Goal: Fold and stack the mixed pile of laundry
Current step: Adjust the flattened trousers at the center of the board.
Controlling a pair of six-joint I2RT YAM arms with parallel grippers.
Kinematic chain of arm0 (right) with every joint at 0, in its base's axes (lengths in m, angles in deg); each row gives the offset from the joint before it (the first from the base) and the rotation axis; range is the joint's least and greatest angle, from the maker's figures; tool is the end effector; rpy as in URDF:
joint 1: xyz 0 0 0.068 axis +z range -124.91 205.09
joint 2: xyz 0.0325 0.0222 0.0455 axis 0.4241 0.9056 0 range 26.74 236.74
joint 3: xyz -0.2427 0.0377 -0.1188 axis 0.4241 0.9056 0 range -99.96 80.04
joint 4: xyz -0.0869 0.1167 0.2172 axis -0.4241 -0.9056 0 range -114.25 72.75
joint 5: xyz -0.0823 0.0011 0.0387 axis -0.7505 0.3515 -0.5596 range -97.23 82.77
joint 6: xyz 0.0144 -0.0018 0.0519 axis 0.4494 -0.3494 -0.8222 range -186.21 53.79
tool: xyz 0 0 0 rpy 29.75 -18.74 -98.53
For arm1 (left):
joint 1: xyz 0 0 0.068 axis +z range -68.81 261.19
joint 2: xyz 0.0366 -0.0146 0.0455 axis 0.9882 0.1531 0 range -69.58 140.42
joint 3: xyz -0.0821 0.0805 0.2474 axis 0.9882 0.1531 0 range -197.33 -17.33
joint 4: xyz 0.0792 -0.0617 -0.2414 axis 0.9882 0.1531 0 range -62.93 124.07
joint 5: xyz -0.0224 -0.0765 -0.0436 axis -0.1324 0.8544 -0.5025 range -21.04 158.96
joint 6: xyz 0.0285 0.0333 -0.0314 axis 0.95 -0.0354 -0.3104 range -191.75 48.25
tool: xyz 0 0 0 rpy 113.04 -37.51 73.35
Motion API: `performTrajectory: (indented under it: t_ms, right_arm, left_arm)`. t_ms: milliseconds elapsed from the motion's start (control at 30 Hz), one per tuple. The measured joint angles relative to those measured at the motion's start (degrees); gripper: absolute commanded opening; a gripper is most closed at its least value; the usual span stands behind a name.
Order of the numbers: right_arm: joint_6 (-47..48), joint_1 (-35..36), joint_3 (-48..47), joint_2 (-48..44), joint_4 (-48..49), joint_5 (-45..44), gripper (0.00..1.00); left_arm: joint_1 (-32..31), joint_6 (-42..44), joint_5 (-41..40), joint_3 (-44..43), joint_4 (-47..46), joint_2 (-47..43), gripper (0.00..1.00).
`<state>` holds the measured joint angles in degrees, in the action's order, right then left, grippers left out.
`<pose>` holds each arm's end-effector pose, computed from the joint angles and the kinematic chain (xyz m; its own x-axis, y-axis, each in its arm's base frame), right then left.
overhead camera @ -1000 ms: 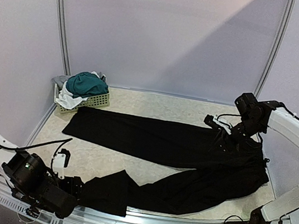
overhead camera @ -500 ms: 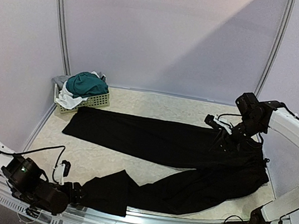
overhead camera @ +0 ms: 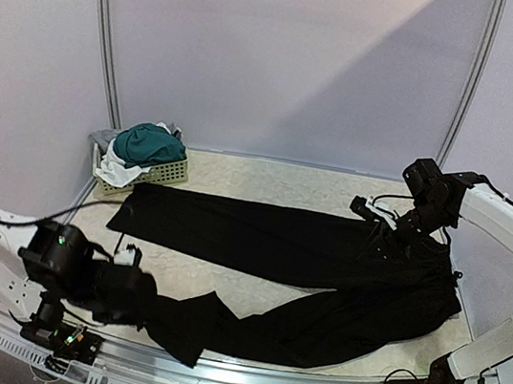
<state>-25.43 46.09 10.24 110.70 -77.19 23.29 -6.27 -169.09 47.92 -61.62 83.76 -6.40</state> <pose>0.2485 0.1147 0.2737 -0.3936 -0.7536 -0.5264 -0.9185 0.3463 0.1910 0.0208 -0.1781 0.2227 -0.9153 -0.2533 -0.3130 -0.1612 0.9428 -0.2916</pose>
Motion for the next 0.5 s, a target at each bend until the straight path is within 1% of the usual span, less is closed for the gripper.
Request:
performTrajectory:
  t_ms: [67,133,200,267,333,367,433,500]
  right_arm:
    - [0.0,0.0,0.0,0.0,0.0,-0.2,0.43]
    - [0.1,0.0,0.0,0.0,0.0,-0.4,0.43]
    - [0.1,0.0,0.0,0.0,0.0,-0.4,0.43]
    - [0.0,0.0,0.0,0.0,0.0,-0.4,0.43]
    - [0.0,0.0,0.0,0.0,0.0,-0.4,0.43]
    - [0.0,0.0,0.0,0.0,0.0,-0.4,0.43]
    - [0.0,0.0,0.0,0.0,0.0,-0.4,0.43]
    - [0.0,0.0,0.0,0.0,0.0,-0.5,0.43]
  left_arm:
    - [8.3,9.8,1.1,-5.4,6.7,-0.2,0.00]
    - [14.4,17.1,1.6,-8.9,10.8,-0.3,0.00]
    - [20.4,23.4,3.1,-11.1,13.2,-1.2,0.00]
    - [25.9,27.3,6.1,-10.8,13.6,-3.8,0.00]
    - [30.6,28.6,10.4,-8.1,10.7,-7.8,0.00]
    - [31.7,28.5,12.1,-6.5,9.2,-9.4,0.00]
    - [33.4,25.6,17.1,-0.3,2.7,-13.4,0.00]
    - [33.5,20.4,22.0,7.0,-5.3,-16.7,0.00]
